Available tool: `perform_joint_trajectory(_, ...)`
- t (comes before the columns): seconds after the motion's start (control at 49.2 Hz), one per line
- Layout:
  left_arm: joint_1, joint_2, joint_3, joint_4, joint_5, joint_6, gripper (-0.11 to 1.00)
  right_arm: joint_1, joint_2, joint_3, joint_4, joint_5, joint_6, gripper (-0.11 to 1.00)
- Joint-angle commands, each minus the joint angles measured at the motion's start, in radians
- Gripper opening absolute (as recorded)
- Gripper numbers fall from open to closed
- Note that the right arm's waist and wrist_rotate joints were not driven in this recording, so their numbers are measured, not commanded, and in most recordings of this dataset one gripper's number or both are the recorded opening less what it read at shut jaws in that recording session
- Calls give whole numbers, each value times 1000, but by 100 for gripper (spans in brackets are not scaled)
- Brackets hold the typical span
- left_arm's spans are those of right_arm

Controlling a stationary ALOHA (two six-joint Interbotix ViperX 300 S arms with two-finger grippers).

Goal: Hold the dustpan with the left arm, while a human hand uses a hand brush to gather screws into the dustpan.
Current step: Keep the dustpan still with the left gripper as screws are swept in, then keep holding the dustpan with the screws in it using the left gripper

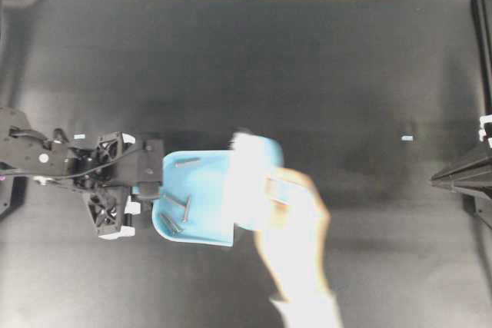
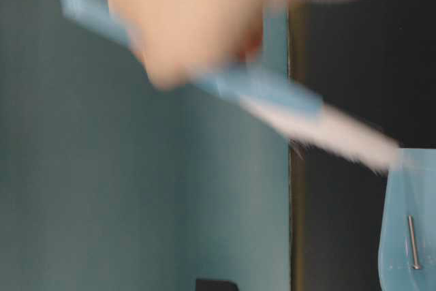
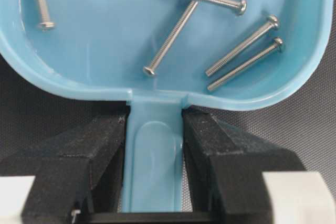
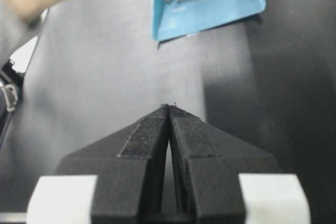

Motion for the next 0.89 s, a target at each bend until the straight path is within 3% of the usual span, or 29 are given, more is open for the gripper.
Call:
perform_joint_trajectory(0.0, 8, -29, 41, 3, -133, 2, 30, 0, 5, -3, -3, -5, 0, 0)
perform_joint_trajectory(0.122, 12, -72, 110, 3, -304, -9, 30, 0, 5, -3, -3, -5, 0, 0)
perform_joint_trajectory(0.244, 14, -91, 138, 3, -376, -12, 30, 0, 3, -3, -3, -5, 0, 0)
perform_joint_trajectory(0.874, 11, -163, 107, 3, -255, 0, 30, 0, 3, -3, -3, -5, 2, 0)
